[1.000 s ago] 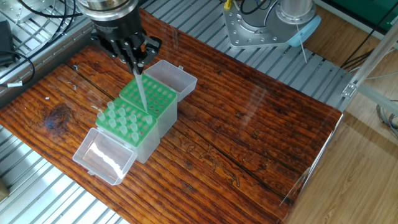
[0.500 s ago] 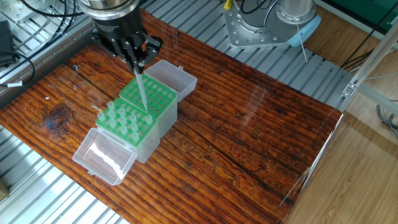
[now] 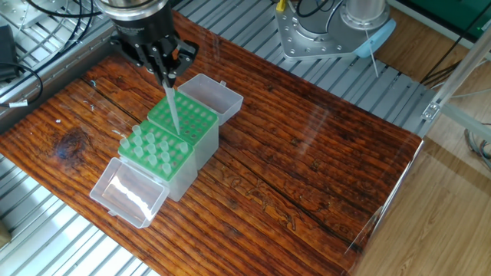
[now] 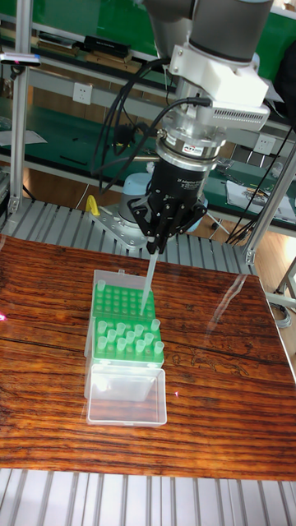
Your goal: Transfer all large pipette tips from one holder to another
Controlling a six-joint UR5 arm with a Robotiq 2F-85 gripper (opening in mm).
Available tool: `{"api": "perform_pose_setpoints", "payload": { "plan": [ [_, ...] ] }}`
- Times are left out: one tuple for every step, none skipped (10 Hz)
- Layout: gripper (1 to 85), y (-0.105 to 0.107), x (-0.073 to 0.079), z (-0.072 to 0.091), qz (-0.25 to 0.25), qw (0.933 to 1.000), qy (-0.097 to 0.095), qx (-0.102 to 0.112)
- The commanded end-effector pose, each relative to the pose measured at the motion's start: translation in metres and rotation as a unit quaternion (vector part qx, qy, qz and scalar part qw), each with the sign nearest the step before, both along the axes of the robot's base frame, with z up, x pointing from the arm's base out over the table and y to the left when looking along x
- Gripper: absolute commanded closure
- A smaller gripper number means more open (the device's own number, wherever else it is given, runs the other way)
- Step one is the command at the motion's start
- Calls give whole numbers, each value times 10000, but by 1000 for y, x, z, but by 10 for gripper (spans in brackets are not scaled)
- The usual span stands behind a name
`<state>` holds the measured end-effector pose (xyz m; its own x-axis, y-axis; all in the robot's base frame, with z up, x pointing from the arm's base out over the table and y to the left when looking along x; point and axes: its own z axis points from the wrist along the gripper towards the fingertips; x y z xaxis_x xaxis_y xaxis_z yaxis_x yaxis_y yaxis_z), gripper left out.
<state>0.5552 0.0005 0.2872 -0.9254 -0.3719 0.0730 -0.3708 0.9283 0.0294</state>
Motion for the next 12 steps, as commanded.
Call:
{"api": "perform_pose_setpoints", "payload": {
  "plan": [
    [700,-3,-3,2,28,10000,15,26],
    [700,-3,-4,1,20,10000,30,18],
    [700,-3,-6,0,5,10000,38,1],
    [703,-5,-7,-1,5,10000,38,-30],
    [707,-6,-7,-2,20,10000,38,-28],
    [707,-6,-8,-3,28,10000,38,-13],
    [707,-6,-9,-4,20,10000,38,-21],
    [707,-7,-10,-4,20,10000,38,-28],
    [707,-7,-10,-4,28,10000,31,-28],
    [707,-7,-11,-3,28,10000,31,-28],
    [707,-7,-10,-4,28,10000,23,-20],
    [707,-6,-10,-3,28,10000,8,-5]
  ]
}}
